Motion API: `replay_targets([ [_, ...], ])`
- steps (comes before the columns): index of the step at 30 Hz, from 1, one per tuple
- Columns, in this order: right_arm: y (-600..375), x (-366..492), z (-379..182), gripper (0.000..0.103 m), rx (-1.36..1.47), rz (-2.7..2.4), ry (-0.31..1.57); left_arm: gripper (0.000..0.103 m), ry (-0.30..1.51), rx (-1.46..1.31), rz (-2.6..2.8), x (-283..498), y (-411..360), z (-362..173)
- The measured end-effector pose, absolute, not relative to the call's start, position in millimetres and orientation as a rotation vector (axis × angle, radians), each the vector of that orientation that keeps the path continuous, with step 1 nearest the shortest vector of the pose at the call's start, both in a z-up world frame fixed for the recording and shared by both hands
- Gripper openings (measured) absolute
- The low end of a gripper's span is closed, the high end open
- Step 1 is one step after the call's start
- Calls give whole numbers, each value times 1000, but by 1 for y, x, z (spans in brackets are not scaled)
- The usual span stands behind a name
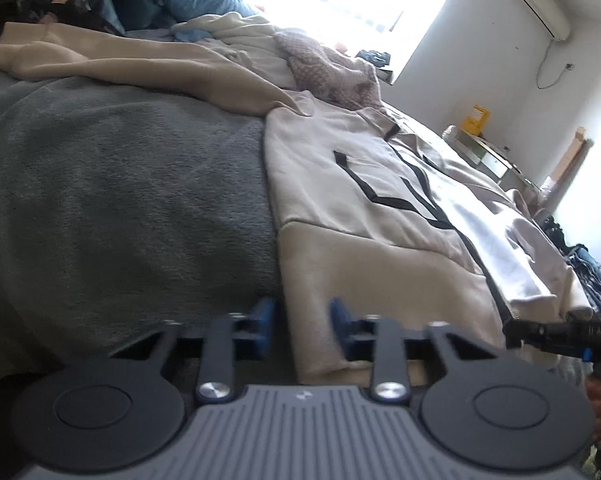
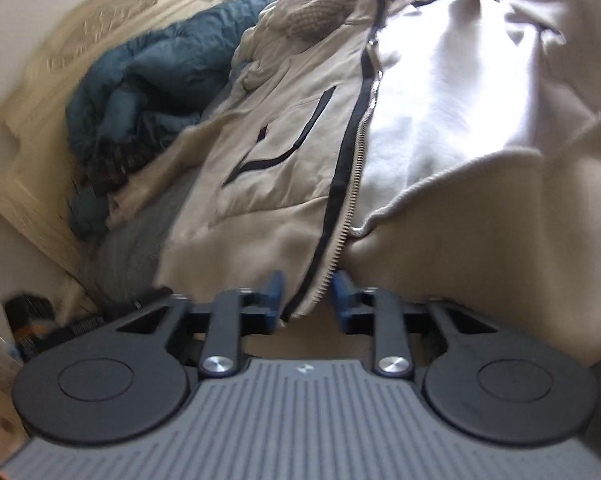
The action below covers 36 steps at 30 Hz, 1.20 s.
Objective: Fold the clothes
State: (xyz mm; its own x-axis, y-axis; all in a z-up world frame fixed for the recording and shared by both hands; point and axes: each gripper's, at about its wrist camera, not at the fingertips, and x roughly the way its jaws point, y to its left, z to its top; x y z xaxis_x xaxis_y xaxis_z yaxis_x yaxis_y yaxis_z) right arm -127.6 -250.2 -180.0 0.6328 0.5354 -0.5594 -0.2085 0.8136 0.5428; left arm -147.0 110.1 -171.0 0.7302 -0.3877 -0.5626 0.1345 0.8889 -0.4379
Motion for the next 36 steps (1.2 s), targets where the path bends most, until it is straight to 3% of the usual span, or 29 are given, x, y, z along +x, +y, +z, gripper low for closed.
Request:
replay_targets([
  [2,-248,-133,-179,7,422,449,765,9,699,-414,-292,-148,114,-171],
  [4,-247,-138,-177,6,398,458,753,7,695,-403,-294,-149,115,-168],
  [22,-244,-142,-189,5,372,464,775,7,715,-335,-288,-151,122,-176],
  [24,-245,-142,-191,5,380,461,772,11,718,-324,-294,-151,123,-175],
  [29,-249,-152,-192,13,393,464,747,39,709,-279,-259,-159,124,-162],
  [36,-271,-178,-196,26,411,454,735,53,607,-149,-329,-165,88,-132],
])
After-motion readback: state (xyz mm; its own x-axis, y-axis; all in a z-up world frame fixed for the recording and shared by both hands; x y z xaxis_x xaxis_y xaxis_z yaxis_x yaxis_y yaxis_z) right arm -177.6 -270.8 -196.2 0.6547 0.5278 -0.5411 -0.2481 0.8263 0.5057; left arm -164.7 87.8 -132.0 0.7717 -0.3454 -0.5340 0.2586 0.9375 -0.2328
